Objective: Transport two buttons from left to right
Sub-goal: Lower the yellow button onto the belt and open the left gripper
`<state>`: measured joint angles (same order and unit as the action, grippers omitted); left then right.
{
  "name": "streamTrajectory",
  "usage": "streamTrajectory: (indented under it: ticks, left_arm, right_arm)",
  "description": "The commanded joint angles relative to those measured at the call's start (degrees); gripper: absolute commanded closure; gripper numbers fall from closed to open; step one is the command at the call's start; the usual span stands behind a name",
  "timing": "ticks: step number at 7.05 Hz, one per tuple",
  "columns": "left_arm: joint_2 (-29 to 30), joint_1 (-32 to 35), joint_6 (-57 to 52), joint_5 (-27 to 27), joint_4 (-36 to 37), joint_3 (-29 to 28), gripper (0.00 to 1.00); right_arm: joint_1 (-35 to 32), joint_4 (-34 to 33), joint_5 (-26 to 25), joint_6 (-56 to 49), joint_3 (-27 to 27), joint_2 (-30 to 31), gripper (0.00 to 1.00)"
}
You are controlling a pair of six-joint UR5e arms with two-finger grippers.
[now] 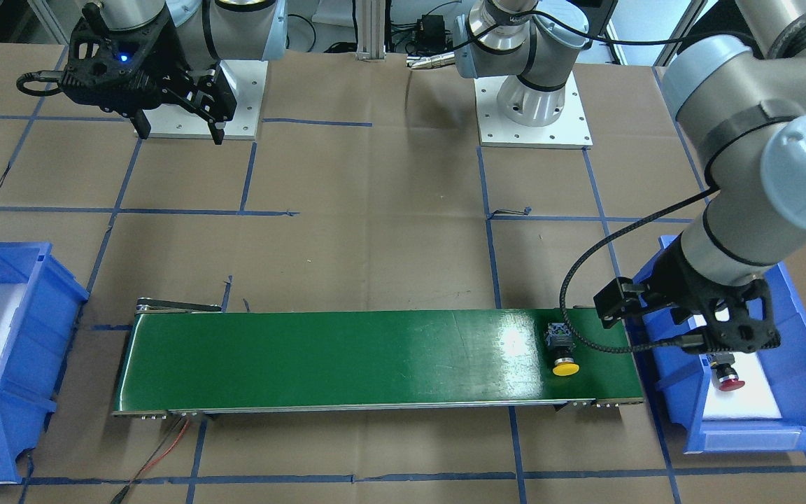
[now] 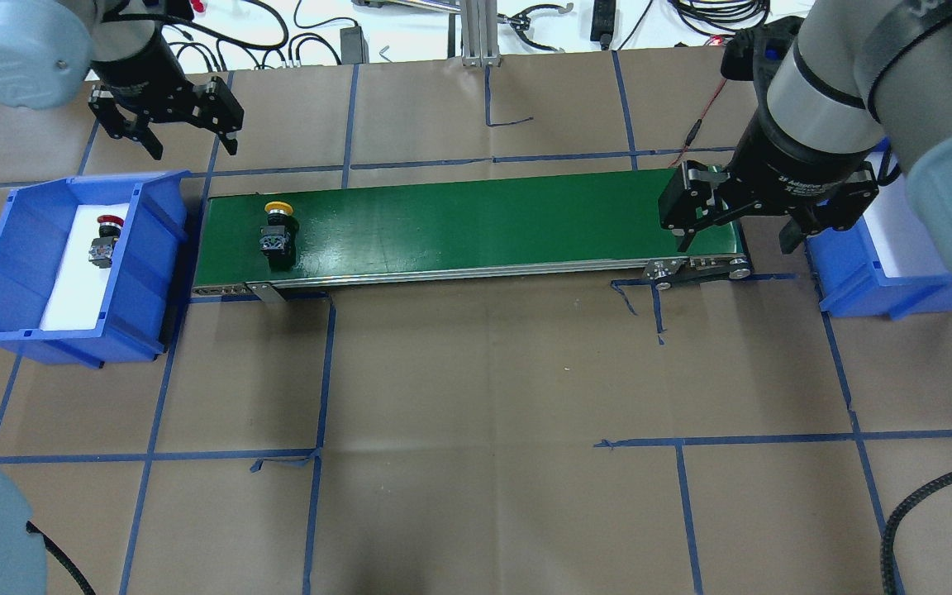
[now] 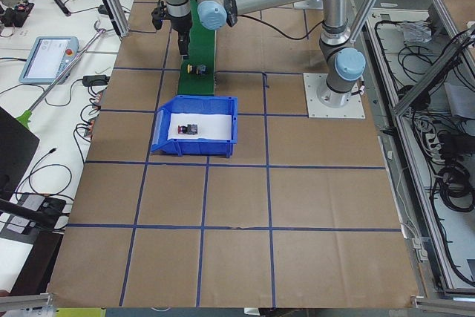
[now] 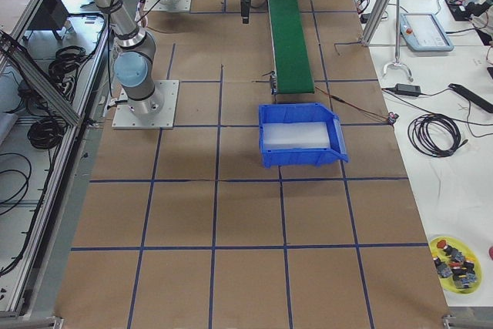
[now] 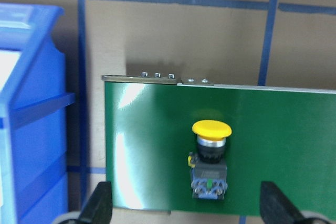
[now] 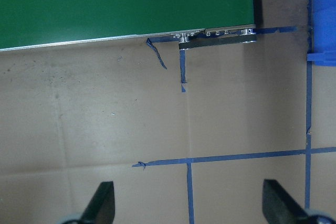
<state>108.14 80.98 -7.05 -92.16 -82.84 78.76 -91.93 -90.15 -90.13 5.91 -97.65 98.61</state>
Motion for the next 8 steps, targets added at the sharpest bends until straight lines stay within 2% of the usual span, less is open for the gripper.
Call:
streamTrajectory:
  ticks: [1,3,5,8]
  left_arm:
    - [-0.82,-3.34,-6.52,-0.04,-2.86,-2.38,0.0]
    - [0.58,-11.52,-16.8,0.58,-2.94,-2.38,0.0]
    - [0.76,-14.61,-20.53,0.4,-2.07,-2.55,0.01]
    - [5.23,-20.07,-27.12,0.84,-0.23,-3.87,0.01]
  right_arm:
    - [0.0,-0.02,-0.04,-0.02,0.0,0.0,0.0]
    - [0.0,-0.02,0.05,0.07,0.0,0.0,0.0]
    - [0.0,0.07,-0.04,0.07,-0.09,0.0,0.0]
    - [0.0,-0.02,0.05,-0.02,0.0,0.0,0.0]
